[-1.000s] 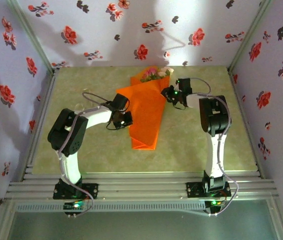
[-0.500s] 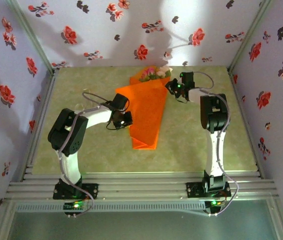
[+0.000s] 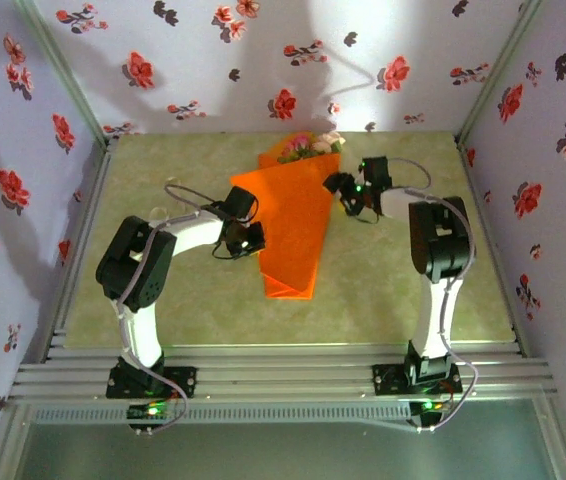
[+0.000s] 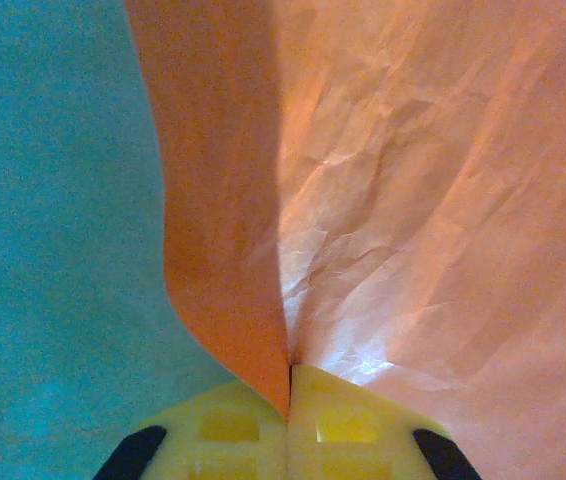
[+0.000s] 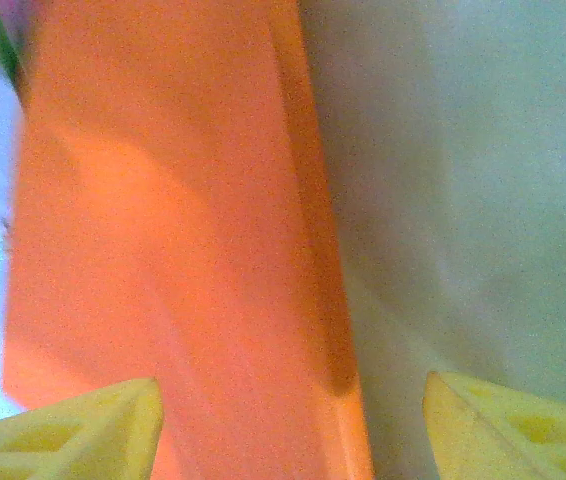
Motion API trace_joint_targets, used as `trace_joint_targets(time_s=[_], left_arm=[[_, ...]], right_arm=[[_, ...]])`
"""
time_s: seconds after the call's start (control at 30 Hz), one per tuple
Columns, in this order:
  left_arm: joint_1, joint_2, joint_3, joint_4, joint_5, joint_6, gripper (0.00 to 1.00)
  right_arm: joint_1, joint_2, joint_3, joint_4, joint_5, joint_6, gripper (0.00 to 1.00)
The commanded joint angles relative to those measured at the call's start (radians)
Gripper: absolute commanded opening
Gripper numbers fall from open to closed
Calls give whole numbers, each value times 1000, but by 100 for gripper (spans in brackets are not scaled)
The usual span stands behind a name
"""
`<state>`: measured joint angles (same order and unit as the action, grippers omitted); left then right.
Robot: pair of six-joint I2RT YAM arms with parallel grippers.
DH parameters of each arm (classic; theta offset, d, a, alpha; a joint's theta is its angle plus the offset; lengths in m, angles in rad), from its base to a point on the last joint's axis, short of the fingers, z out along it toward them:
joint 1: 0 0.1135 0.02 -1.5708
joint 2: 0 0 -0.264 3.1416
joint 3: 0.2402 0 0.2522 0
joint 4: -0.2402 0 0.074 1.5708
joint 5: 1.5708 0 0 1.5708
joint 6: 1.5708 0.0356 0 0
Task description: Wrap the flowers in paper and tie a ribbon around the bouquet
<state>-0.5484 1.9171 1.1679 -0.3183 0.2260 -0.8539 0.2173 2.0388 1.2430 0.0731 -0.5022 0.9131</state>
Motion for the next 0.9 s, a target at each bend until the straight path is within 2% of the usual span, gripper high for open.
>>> trace_joint_targets(time_s=[0.0,0.2,0.3,0.33,0.37,0.43,0.47,0.53,0.57,0.6,0.63,0.67,0.77,0.87], left_arm=[[4,75,-42,-44,-21,-1,0],[4,83,-48,-38,-22,9,0],[4,85,-51,-31,-24,10,0],[3,85,-53,-29,-24,11,0],[4,84,-56,-26,-25,12,0],[2,85,-60,-22,-25,10,0],[2,85,-62,-22,-25,12,0],[1,85,-65,-19,-26,13,0],[0,85,-69,-18,-25,10,0],[0,85,-72,-15,-25,10,0],[1,85,-74,-12,-25,10,0],[1,86,-77,-7,-26,9,0],[-2,92,-79,1,-24,7,0],[-4,97,-75,4,-24,6,0]], right_arm=[[82,-128,-210,23,-50,64,70],[254,-305,-470,102,-23,152,63],[308,-345,-540,122,1,176,53],[319,-347,-549,129,8,176,47],[324,-346,-558,143,13,175,36],[323,-356,-568,151,37,164,4],[321,-372,-568,132,62,152,0],[321,-402,-576,114,79,144,2],[322,-416,-586,113,71,145,19],[325,-433,-596,107,64,149,41],[332,-448,-606,99,54,151,52],[342,-468,-619,86,45,150,58],[384,-528,-660,49,35,150,63],[423,-538,-689,35,42,156,58]])
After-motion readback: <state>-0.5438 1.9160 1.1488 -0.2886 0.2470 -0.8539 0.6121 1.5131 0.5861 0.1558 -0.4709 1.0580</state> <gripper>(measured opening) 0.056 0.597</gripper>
